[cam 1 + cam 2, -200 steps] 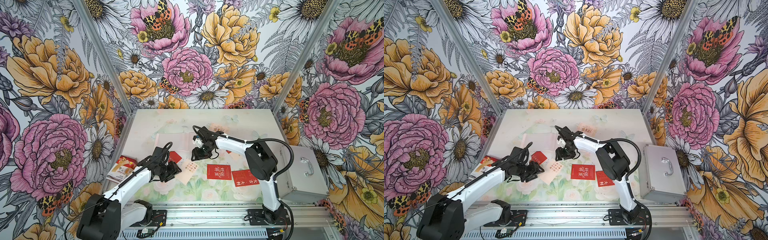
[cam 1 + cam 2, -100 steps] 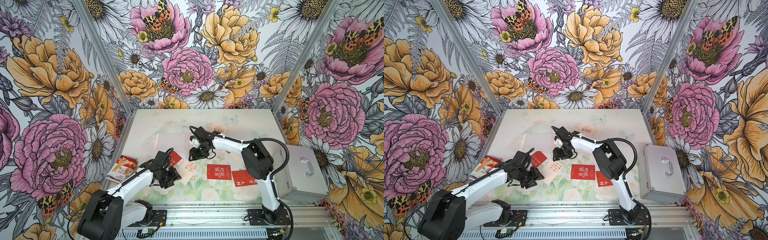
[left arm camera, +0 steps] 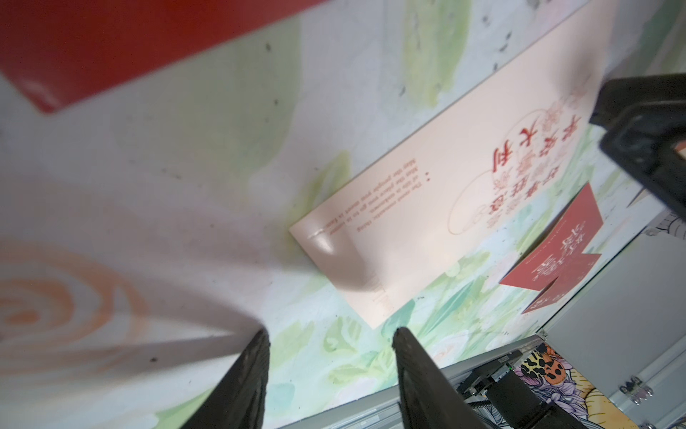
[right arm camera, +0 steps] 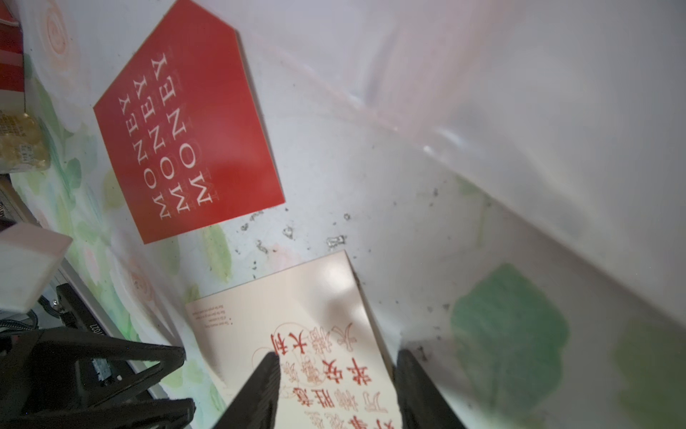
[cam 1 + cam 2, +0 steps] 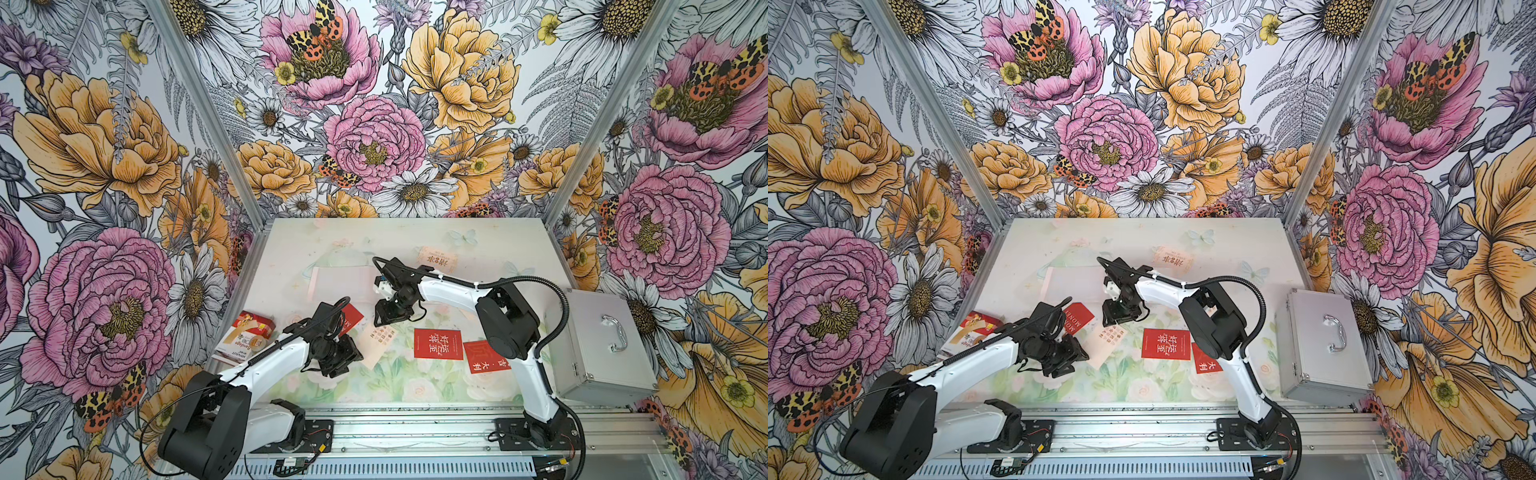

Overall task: Place the photos into the photo albums
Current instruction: Pick up the photo at the center of the board.

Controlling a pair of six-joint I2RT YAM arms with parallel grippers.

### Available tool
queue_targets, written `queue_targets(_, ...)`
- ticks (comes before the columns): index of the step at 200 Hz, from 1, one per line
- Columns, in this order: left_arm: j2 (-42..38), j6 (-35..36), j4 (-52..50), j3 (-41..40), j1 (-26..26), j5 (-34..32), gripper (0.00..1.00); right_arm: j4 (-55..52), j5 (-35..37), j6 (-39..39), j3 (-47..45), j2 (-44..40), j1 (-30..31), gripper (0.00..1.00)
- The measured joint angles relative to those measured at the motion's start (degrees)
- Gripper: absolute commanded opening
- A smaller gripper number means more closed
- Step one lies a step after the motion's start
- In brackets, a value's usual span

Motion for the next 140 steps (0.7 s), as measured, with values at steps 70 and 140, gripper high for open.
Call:
queue_targets(70,3.8,-1.0,8.5,0.1,-0.3,2.2,0.54,0.0,-0.7,0.0,0.2,0.3,0.0,0.47)
queue_targets(140,5.5,0.7,9.2,0.5,2.9,6.3,0.54,0.1,-2.7,0.0,-0.3,0.3,-0.8,0.46)
